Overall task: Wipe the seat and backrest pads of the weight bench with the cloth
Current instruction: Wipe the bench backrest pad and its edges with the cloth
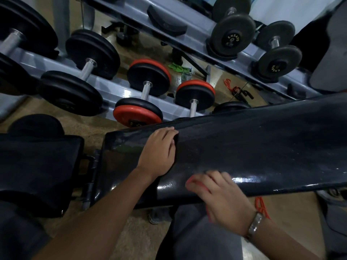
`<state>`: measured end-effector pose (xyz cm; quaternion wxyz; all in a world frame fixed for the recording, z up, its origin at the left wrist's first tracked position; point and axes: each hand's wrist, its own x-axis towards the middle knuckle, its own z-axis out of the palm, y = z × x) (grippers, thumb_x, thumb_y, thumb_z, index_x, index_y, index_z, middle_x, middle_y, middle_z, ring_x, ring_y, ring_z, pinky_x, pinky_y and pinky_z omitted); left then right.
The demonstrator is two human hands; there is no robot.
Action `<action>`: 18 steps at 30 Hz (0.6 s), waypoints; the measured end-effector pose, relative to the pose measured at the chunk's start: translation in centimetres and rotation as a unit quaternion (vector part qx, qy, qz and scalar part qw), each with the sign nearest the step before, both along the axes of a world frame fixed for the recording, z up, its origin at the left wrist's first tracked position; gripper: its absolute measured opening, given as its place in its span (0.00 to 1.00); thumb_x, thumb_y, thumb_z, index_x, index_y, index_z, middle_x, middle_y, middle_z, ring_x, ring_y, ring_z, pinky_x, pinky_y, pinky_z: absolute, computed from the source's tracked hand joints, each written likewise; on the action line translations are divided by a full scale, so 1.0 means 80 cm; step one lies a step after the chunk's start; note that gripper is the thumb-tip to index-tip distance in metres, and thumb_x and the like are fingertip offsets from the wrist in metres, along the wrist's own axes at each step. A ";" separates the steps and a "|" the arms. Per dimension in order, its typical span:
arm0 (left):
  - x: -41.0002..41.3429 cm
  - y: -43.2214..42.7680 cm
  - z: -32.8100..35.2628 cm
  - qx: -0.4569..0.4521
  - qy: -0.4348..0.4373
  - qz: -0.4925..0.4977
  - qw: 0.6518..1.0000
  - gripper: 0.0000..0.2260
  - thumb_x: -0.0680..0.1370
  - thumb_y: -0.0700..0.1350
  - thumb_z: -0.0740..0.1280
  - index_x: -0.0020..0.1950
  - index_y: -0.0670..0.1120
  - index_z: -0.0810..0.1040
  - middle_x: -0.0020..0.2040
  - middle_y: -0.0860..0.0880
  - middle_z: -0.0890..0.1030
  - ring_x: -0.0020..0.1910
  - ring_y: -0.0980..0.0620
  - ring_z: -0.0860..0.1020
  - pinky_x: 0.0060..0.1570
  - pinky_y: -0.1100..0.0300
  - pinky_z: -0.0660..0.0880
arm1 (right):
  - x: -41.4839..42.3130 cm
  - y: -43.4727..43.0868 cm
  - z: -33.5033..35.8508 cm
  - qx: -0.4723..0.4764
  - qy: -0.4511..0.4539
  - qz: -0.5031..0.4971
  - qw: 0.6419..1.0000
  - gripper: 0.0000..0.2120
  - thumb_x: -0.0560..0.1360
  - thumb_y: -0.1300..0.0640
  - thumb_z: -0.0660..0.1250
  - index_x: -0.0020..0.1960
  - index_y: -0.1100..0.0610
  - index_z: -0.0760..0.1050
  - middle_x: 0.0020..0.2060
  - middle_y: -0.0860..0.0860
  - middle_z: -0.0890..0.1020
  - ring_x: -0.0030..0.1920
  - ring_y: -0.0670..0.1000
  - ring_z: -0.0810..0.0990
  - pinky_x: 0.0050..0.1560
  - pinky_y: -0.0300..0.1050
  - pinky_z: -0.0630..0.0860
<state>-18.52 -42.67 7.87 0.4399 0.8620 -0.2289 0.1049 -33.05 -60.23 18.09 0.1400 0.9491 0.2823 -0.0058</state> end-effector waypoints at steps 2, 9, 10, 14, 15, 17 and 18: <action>0.000 -0.001 -0.001 -0.001 0.003 0.001 1.000 0.17 0.81 0.42 0.59 0.68 0.44 0.76 0.68 0.46 0.77 0.69 0.46 0.72 0.71 0.49 0.68 | 0.013 -0.003 0.009 0.006 -0.020 -0.054 0.998 0.27 0.66 0.54 0.65 0.65 0.48 0.75 0.62 0.47 0.78 0.53 0.56 0.75 0.49 0.50 0.69; 0.000 0.000 -0.001 -0.002 0.002 -0.002 1.000 0.16 0.80 0.41 0.60 0.67 0.44 0.76 0.68 0.45 0.77 0.68 0.46 0.73 0.70 0.48 0.69 | 0.004 0.018 -0.009 0.008 0.015 0.001 1.000 0.31 0.64 0.52 0.65 0.68 0.49 0.73 0.63 0.47 0.77 0.54 0.54 0.74 0.50 0.48 0.66; 0.000 0.000 -0.001 -0.003 0.002 -0.001 1.000 0.16 0.80 0.41 0.60 0.67 0.44 0.76 0.68 0.45 0.77 0.68 0.46 0.73 0.70 0.48 0.69 | 0.010 0.012 -0.002 0.002 0.017 0.014 1.000 0.30 0.64 0.52 0.65 0.67 0.48 0.73 0.63 0.46 0.77 0.53 0.53 0.74 0.49 0.48 0.66; 0.001 0.000 -0.003 0.002 -0.005 -0.002 1.000 0.16 0.80 0.41 0.59 0.67 0.43 0.76 0.68 0.44 0.77 0.68 0.45 0.73 0.70 0.49 0.68 | 0.047 0.012 0.017 0.025 -0.021 -0.092 0.995 0.26 0.65 0.54 0.65 0.64 0.50 0.76 0.61 0.48 0.78 0.51 0.57 0.75 0.46 0.52 0.69; 0.000 0.000 -0.003 0.002 -0.006 -0.002 1.000 0.16 0.80 0.41 0.59 0.67 0.43 0.76 0.68 0.44 0.77 0.68 0.45 0.73 0.70 0.50 0.68 | 0.049 0.019 0.015 0.028 -0.026 -0.101 0.994 0.27 0.64 0.54 0.66 0.64 0.51 0.76 0.61 0.48 0.78 0.51 0.57 0.75 0.46 0.53 0.70; 0.000 -0.001 -0.003 -0.005 -0.001 -0.002 1.000 0.16 0.80 0.41 0.60 0.67 0.43 0.77 0.68 0.44 0.77 0.68 0.45 0.73 0.70 0.50 0.68 | 0.039 0.028 0.003 0.028 -0.002 -0.054 0.998 0.31 0.61 0.52 0.66 0.65 0.51 0.75 0.61 0.47 0.78 0.51 0.55 0.75 0.45 0.52 0.72; 0.000 -0.001 -0.003 -0.009 0.004 0.000 1.000 0.16 0.80 0.41 0.60 0.67 0.43 0.77 0.69 0.44 0.77 0.68 0.45 0.73 0.71 0.50 0.68 | 0.032 0.028 0.000 0.031 0.020 -0.016 0.999 0.31 0.61 0.52 0.64 0.65 0.50 0.75 0.61 0.46 0.77 0.51 0.54 0.75 0.45 0.52 0.72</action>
